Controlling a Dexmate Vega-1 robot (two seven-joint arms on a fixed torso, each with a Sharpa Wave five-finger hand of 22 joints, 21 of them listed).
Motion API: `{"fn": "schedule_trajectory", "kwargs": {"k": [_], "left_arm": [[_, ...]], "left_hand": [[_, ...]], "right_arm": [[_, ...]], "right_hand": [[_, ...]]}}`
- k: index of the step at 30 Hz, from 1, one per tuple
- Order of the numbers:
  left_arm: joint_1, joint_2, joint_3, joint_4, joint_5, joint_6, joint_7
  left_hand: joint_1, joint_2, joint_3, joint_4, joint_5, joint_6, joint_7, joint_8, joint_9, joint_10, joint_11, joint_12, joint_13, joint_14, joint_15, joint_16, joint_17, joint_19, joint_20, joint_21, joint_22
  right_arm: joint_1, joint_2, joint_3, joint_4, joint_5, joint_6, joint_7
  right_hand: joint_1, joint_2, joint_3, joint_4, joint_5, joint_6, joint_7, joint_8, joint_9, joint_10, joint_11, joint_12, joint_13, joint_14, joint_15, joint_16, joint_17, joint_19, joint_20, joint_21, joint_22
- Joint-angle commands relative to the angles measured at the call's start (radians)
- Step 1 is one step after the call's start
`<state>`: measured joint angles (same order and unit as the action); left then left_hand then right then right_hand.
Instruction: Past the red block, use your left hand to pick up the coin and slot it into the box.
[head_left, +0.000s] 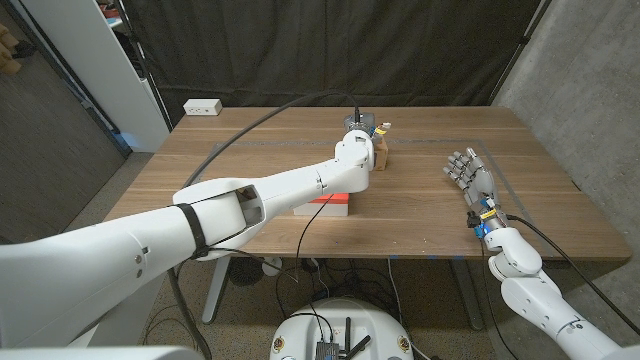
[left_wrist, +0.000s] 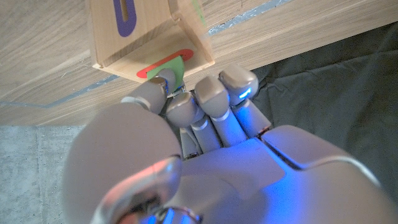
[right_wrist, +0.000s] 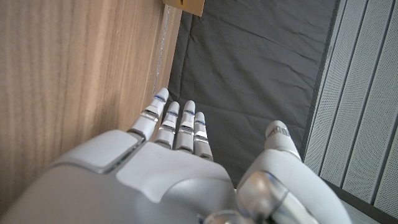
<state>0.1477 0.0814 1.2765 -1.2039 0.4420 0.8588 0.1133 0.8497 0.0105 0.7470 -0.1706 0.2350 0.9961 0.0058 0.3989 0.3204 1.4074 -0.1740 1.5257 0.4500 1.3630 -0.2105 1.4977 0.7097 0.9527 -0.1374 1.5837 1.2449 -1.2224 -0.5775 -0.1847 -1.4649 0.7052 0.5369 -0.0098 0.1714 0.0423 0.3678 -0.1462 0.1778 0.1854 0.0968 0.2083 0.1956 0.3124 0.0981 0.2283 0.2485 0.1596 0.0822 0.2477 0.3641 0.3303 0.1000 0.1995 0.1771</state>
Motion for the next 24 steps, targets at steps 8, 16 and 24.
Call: {"fn": "schedule_trajectory", "kwargs": {"k": [8,16,24], "left_arm": [[-0.021,0.035,0.019,-0.035,-0.005,0.012,-0.085],[-0.024,0.039,0.022,-0.038,0.002,0.014,-0.086],[-0.028,0.044,0.028,-0.048,0.012,0.026,-0.092]], "left_hand": [[-0.073,-0.029,-0.017,0.005,-0.001,0.030,0.020,-0.043,-0.003,0.007,-0.024,0.012,0.000,0.009,0.000,0.006,-0.011,0.021,-0.071,-0.007,0.001],[-0.115,-0.044,-0.024,0.010,-0.004,0.002,0.030,-0.074,-0.021,0.007,-0.030,0.013,-0.007,0.015,0.000,0.017,-0.011,0.029,-0.070,-0.010,-0.001],[-0.161,-0.060,-0.025,0.010,-0.009,-0.042,0.031,-0.118,-0.049,0.005,-0.035,0.017,-0.006,0.015,0.000,0.021,-0.022,0.037,-0.071,-0.015,-0.002]], "right_arm": [[0.003,0.001,-0.007,-0.009,-0.011,-0.003,-0.007],[0.006,0.003,-0.009,-0.011,-0.008,-0.008,-0.009],[0.006,0.004,-0.010,-0.012,-0.008,-0.008,-0.011]], "right_hand": [[0.008,0.000,-0.006,0.000,0.002,0.006,0.002,-0.002,0.000,0.008,0.003,-0.001,0.004,0.011,-0.001,-0.003,0.005,0.004,0.008,0.002,0.001],[0.009,0.001,-0.006,0.000,0.002,0.006,0.001,-0.002,0.000,0.008,0.003,-0.001,0.004,0.012,0.000,-0.002,0.006,0.004,0.008,0.002,0.001],[0.009,0.001,-0.006,0.000,0.002,0.006,0.002,-0.002,0.000,0.009,0.002,-0.001,0.004,0.015,0.002,-0.001,0.006,0.006,0.010,0.003,0.001]]}}
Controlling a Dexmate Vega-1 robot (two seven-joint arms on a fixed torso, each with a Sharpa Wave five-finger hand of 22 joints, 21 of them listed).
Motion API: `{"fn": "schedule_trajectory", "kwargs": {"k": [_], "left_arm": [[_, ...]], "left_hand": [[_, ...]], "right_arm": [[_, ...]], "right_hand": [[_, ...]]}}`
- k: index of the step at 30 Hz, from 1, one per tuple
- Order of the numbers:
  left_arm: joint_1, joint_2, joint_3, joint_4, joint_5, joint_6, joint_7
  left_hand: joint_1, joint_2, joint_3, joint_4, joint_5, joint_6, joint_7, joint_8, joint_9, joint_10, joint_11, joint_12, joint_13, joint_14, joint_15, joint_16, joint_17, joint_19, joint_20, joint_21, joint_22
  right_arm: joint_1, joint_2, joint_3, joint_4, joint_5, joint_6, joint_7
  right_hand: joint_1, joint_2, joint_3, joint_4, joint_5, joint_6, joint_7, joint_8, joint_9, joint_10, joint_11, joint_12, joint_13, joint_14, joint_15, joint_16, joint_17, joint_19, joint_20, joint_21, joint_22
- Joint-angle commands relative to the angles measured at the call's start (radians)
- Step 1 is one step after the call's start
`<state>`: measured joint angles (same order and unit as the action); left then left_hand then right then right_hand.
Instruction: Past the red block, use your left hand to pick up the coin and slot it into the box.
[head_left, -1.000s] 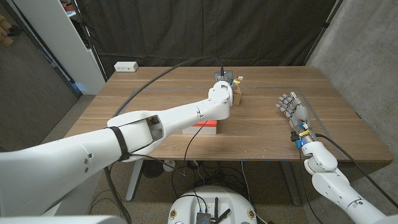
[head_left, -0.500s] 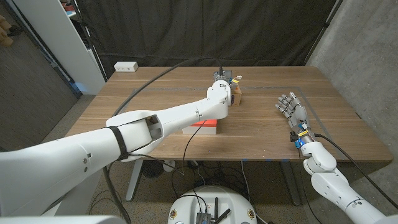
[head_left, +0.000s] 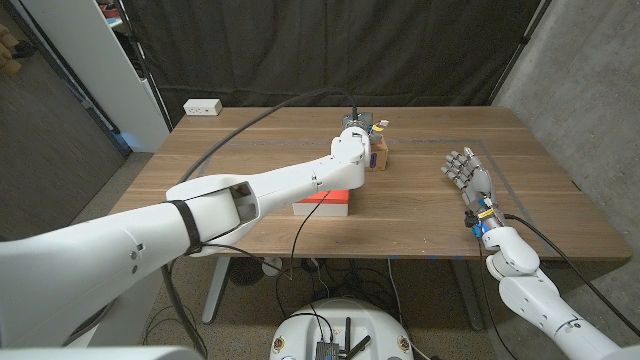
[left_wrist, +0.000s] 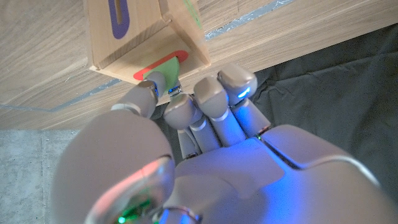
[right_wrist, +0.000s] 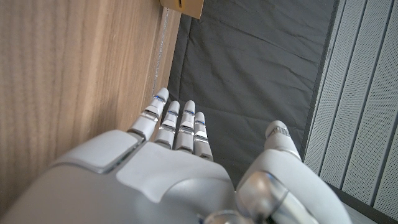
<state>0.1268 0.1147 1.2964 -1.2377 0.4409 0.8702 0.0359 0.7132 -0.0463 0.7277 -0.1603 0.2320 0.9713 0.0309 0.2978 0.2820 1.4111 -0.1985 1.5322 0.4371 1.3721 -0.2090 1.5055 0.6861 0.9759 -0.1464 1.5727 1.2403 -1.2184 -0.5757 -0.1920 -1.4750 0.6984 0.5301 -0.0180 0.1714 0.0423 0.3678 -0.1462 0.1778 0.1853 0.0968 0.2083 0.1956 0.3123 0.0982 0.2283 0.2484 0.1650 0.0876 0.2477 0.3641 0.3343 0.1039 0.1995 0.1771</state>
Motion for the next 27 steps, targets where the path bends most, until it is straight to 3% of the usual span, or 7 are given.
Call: {"fn": "schedule_trajectory", "kwargs": {"k": [1,9,27], "left_arm": [[-0.007,0.012,0.009,-0.015,0.015,0.014,-0.015],[-0.003,0.028,0.004,-0.038,0.015,0.006,-0.024],[0.014,0.114,-0.036,-0.200,0.058,0.044,-0.004]], "left_hand": [[-0.031,-0.007,-0.006,0.000,-0.007,-0.022,0.003,-0.023,-0.015,0.000,-0.010,0.008,0.005,0.005,-0.001,0.014,0.001,0.015,-0.062,-0.004,0.003],[-0.060,-0.023,0.004,-0.005,-0.011,-0.059,0.002,-0.053,-0.040,-0.001,-0.010,0.000,-0.003,-0.001,-0.001,0.013,-0.004,0.016,-0.063,-0.005,0.003],[-0.085,-0.013,0.032,-0.007,-0.012,-0.039,-0.006,-0.057,-0.060,0.001,-0.011,0.000,-0.002,-0.001,-0.001,0.016,-0.012,0.014,-0.063,-0.006,0.003]], "right_arm": [[0.003,0.002,-0.003,-0.001,-0.003,-0.001,-0.004],[0.005,0.003,-0.006,-0.001,-0.006,-0.002,-0.004],[0.007,0.002,-0.008,-0.010,-0.017,-0.004,-0.018]], "right_hand": [[0.009,0.002,-0.006,0.000,0.002,0.007,0.002,-0.002,0.000,0.008,0.001,-0.001,0.004,0.010,-0.003,-0.001,0.006,0.002,0.006,0.002,0.001],[0.010,0.002,-0.006,0.000,0.003,0.007,0.002,-0.002,0.000,0.009,0.001,-0.001,0.005,0.010,-0.002,-0.001,0.006,0.002,0.007,0.003,0.001],[0.012,0.004,-0.005,-0.001,0.004,0.006,0.001,-0.002,0.000,0.008,-0.001,-0.002,0.005,0.013,0.004,0.000,0.006,0.004,0.006,0.003,0.001]]}}
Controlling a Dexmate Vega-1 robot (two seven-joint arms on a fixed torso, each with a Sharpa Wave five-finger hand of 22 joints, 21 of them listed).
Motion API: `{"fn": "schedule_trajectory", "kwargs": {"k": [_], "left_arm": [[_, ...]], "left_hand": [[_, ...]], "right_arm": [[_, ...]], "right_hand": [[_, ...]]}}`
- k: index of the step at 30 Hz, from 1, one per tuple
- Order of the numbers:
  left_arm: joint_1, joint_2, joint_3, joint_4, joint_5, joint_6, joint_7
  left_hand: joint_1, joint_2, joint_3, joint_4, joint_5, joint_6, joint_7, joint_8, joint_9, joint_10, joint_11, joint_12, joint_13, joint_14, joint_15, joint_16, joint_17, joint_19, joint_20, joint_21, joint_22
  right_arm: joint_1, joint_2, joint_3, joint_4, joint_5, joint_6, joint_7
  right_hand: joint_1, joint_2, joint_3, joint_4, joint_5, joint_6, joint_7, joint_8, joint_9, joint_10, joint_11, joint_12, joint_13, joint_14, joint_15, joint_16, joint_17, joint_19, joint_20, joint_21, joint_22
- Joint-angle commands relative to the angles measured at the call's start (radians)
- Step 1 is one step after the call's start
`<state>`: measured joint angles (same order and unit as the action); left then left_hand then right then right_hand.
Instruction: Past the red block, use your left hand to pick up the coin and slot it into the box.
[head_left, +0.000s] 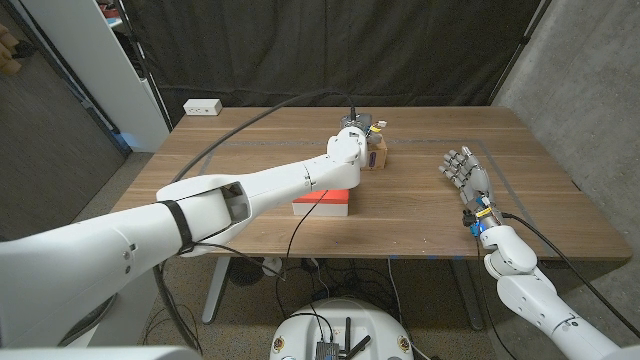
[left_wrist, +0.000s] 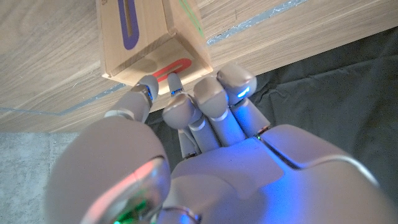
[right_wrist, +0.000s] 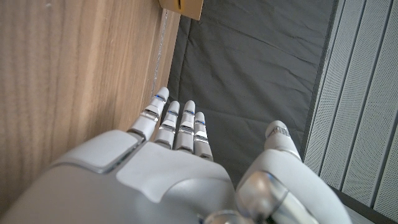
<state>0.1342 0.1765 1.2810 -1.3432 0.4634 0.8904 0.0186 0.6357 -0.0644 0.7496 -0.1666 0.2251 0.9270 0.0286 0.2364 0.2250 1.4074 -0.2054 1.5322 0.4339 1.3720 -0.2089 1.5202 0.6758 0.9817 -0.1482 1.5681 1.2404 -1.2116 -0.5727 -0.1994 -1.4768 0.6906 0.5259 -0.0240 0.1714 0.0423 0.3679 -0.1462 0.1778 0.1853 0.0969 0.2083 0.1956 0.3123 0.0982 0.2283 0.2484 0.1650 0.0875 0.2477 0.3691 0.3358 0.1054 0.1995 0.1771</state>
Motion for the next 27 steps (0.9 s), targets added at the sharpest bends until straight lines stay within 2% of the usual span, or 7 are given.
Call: {"fn": "schedule_trajectory", "kwargs": {"k": [1,15,16,18,20,23,27], "left_arm": [[0.005,0.057,-0.018,-0.100,0.040,0.026,0.010],[0.054,0.151,-0.062,-0.233,0.085,0.041,0.029],[0.065,0.159,-0.071,-0.246,0.088,0.038,0.041],[0.077,0.177,-0.079,-0.272,0.099,0.039,0.046],[0.100,0.194,-0.098,-0.299,0.102,0.034,0.061],[0.115,0.216,-0.106,-0.335,0.118,0.051,0.054],[0.149,0.246,-0.136,-0.382,0.122,0.056,0.058]], "left_hand": [[-0.008,0.007,0.012,0.000,-0.005,0.004,-0.003,0.004,-0.004,0.004,-0.004,0.001,0.003,0.003,-0.001,0.005,0.002,0.008,-0.062,-0.002,0.003],[-0.030,0.014,0.040,-0.002,-0.006,0.010,-0.012,0.000,-0.009,-0.012,-0.005,-0.008,0.011,-0.025,-0.001,-0.009,-0.007,-0.010,-0.060,-0.002,0.003],[-0.040,0.018,0.042,0.001,-0.007,0.012,-0.013,-0.001,-0.008,-0.037,-0.003,-0.048,-0.029,-0.039,-0.001,-0.019,-0.025,-0.023,-0.060,-0.012,-0.001],[-0.027,0.016,0.009,-0.016,-0.019,0.005,-0.024,-0.010,-0.002,-0.065,0.000,-0.150,-0.148,-0.097,-0.002,-0.091,-0.143,-0.064,-0.061,-0.116,-0.150],[-0.016,0.031,-0.043,-0.004,-0.023,-0.005,-0.024,-0.021,0.007,-0.111,0.007,-0.240,-0.214,-0.151,-0.007,-0.195,-0.309,-0.077,-0.057,-0.214,-0.351],[-0.026,0.057,-0.051,-0.002,-0.019,-0.042,-0.032,-0.021,0.012,-0.200,0.011,-0.379,-0.264,-0.221,-0.010,-0.246,-0.362,-0.114,-0.033,-0.278,-0.471],[-0.097,0.090,-0.037,0.013,-0.014,-0.079,-0.034,-0.016,0.009,-0.288,0.018,-0.545,-0.259,-0.305,-0.008,-0.372,-0.446,-0.208,-0.001,-0.357,-0.597]], "right_arm": [[0.001,-0.001,-0.001,-0.008,-0.012,0.000,-0.013],[0.005,0.002,-0.015,-0.031,-0.032,-0.014,-0.035],[0.005,0.003,-0.015,-0.033,-0.033,-0.014,-0.037],[0.005,0.003,-0.015,-0.037,-0.037,-0.014,-0.042],[0.004,0.003,-0.016,-0.040,-0.039,-0.013,-0.043],[0.000,0.000,-0.017,-0.053,-0.044,-0.019,-0.051],[-0.005,-0.006,-0.022,-0.074,-0.059,-0.030,-0.063]], "right_hand": [[0.012,0.004,-0.005,-0.001,0.004,0.006,0.001,-0.002,0.000,0.009,-0.001,-0.001,0.005,0.014,0.003,0.000,0.001,0.002,0.005,0.003,0.001],[0.014,0.006,-0.005,-0.001,0.005,0.007,0.000,-0.002,0.000,0.010,-0.003,-0.001,0.006,0.016,0.002,0.001,0.002,0.005,0.005,0.004,0.001],[0.014,0.006,-0.005,-0.001,0.005,0.007,0.000,-0.002,0.000,0.010,-0.003,-0.001,0.006,0.016,0.002,0.001,0.002,0.005,0.005,0.004,0.001],[0.014,0.006,-0.005,-0.001,0.005,0.007,0.000,-0.002,0.000,0.010,-0.004,-0.001,0.006,0.016,0.001,0.001,0.002,0.006,0.005,0.004,0.001],[0.014,0.006,-0.005,-0.001,0.005,0.007,0.000,-0.002,0.000,0.009,-0.004,-0.001,0.006,0.016,0.001,0.001,0.002,0.006,0.005,0.004,0.001],[0.014,0.007,-0.005,-0.001,0.005,0.008,0.000,-0.002,0.000,0.009,-0.002,-0.001,0.007,0.017,0.000,0.001,0.002,0.006,0.005,0.004,0.001],[0.015,0.007,-0.005,-0.001,0.005,0.007,0.000,-0.002,0.000,0.010,0.000,-0.001,0.007,0.017,0.000,0.001,0.003,0.006,0.005,0.004,0.001]]}}
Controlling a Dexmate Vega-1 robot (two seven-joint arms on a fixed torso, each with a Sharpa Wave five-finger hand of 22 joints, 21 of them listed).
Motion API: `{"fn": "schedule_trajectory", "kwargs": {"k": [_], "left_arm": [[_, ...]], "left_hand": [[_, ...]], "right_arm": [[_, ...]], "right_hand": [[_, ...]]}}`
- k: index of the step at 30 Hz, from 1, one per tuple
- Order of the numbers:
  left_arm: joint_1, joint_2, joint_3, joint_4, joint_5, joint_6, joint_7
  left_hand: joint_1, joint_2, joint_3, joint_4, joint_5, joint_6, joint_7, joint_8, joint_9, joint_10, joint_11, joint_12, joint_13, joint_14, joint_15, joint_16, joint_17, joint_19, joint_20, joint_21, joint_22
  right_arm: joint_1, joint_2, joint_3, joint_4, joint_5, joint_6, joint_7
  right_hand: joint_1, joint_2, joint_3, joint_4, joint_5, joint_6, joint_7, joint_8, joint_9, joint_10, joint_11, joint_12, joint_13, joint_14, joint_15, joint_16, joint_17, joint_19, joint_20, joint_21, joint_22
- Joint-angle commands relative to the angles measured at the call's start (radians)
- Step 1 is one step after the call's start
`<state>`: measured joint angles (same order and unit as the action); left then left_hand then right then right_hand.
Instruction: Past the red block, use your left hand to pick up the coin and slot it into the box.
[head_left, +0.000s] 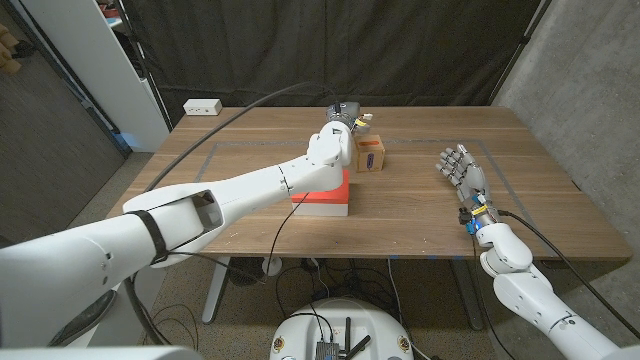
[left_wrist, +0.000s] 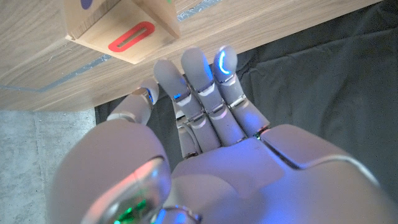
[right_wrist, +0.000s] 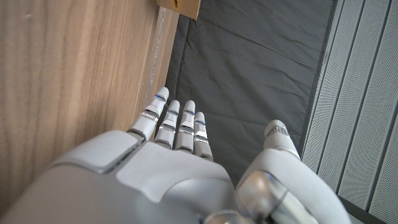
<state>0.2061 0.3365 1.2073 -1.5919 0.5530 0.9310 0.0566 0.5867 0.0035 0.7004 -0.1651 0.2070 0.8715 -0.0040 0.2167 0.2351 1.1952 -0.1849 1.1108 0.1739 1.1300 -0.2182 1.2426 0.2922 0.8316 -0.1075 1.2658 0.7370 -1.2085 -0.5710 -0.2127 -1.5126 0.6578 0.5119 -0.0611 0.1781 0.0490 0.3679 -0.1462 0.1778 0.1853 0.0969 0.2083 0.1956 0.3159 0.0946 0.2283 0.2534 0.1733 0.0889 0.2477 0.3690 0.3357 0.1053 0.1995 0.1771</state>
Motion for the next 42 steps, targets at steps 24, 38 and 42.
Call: {"fn": "schedule_trajectory", "kwargs": {"k": [24,38,42], "left_arm": [[0.283,0.335,-0.223,-0.436,0.061,0.012,-0.031],[0.664,0.404,-0.626,-0.480,-0.294,-0.404,0.256],[0.741,0.398,-0.694,-0.452,-0.374,-0.548,0.323]], "left_hand": [[-0.319,-0.038,0.061,-0.014,-0.016,-0.255,-0.036,-0.016,-0.021,-0.673,0.098,-0.687,0.021,-0.609,0.134,-0.716,-0.108,-0.553,0.132,-0.333,-0.508],[-0.313,-0.082,-0.040,0.005,-0.025,-0.509,0.037,-0.041,-0.046,-0.899,0.194,-0.882,0.014,-0.872,0.172,-0.947,-0.113,-0.759,0.039,-0.548,-0.570],[-0.336,-0.096,-0.066,0.007,-0.027,-0.539,0.046,-0.039,-0.048,-0.935,0.201,-0.901,0.014,-0.904,0.183,-0.976,-0.113,-0.783,0.025,-0.582,-0.570]], "right_arm": [[-0.028,0.014,-0.057,-0.123,-0.131,-0.059,-0.134],[-0.013,0.042,-0.089,-0.134,-0.176,-0.044,-0.154],[-0.009,0.031,-0.092,-0.139,-0.166,-0.039,-0.126]], "right_hand": [[0.010,0.002,-0.005,-0.001,0.005,0.009,0.001,-0.001,0.000,0.008,0.001,-0.001,0.003,0.008,0.001,0.001,0.004,0.007,0.007,0.003,0.001],[0.019,0.003,-0.003,-0.005,0.007,0.034,-0.003,0.006,0.000,-0.048,-0.002,-0.022,0.002,-0.009,-0.013,-0.007,0.005,0.031,-0.009,0.011,0.001],[0.023,0.000,-0.003,-0.007,0.006,0.018,0.030,-0.003,-0.002,-0.049,0.002,-0.024,-0.005,-0.009,-0.023,-0.008,0.004,0.044,-0.026,0.013,0.001]]}}
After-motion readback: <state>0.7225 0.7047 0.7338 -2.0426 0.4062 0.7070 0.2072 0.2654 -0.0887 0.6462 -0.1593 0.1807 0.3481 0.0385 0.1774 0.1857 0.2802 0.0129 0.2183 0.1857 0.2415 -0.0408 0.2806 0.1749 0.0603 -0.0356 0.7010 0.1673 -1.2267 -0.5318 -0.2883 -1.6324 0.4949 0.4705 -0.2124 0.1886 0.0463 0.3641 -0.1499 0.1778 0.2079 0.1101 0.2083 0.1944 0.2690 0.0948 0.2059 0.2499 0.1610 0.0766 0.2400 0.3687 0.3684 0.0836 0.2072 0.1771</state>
